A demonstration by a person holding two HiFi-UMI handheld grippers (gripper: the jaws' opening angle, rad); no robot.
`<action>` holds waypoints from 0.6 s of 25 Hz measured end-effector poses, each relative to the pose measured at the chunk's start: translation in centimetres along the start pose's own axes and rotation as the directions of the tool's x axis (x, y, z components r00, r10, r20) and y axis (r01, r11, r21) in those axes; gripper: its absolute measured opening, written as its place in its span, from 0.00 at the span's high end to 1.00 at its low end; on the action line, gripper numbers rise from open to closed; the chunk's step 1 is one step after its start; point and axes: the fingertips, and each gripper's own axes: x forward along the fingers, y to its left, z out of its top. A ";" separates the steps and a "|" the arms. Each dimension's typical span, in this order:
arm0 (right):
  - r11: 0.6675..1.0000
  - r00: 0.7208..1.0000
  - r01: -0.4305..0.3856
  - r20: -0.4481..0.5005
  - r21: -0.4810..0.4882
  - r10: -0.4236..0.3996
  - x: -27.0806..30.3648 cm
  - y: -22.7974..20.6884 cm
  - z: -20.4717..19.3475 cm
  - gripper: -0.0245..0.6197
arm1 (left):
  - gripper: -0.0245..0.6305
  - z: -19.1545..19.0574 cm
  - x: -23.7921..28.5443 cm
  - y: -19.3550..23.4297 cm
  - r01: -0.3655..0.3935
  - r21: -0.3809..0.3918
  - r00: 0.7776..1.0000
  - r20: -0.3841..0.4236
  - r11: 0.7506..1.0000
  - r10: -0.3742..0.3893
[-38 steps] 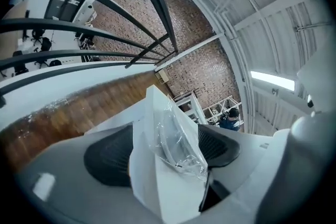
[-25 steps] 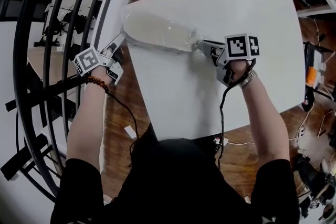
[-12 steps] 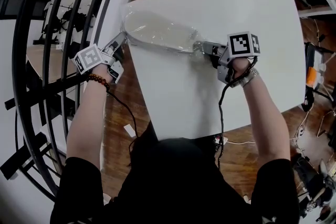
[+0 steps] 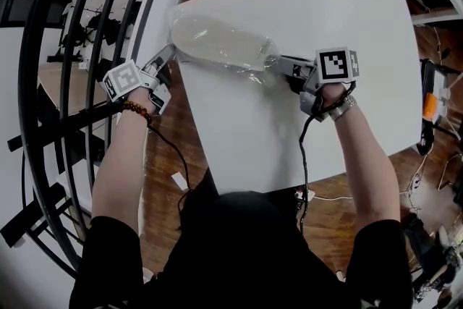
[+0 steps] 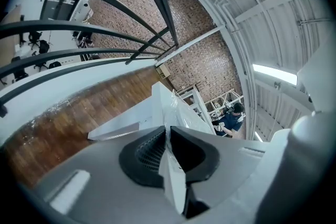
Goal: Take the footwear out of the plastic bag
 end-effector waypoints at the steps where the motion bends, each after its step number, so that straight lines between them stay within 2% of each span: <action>1: 1.000 1.000 -0.001 0.005 -0.013 0.001 -0.1 0.1 0.1 0.84 | 0.89 0.0 -0.1 -0.1 0.001 0.001 1.000 0.003 1.000 -0.001; 4: 0.999 1.000 -0.003 0.020 -0.032 0.003 -0.5 0.2 0.2 0.85 | 0.94 0.3 -0.5 -0.1 0.003 0.002 1.000 0.025 1.000 -0.003; 15: 1.000 0.998 -0.011 0.059 -0.030 0.013 -4.4 0.1 0.8 0.86 | 0.94 0.7 -1.1 -1.1 0.010 -0.002 0.998 0.058 1.000 -0.010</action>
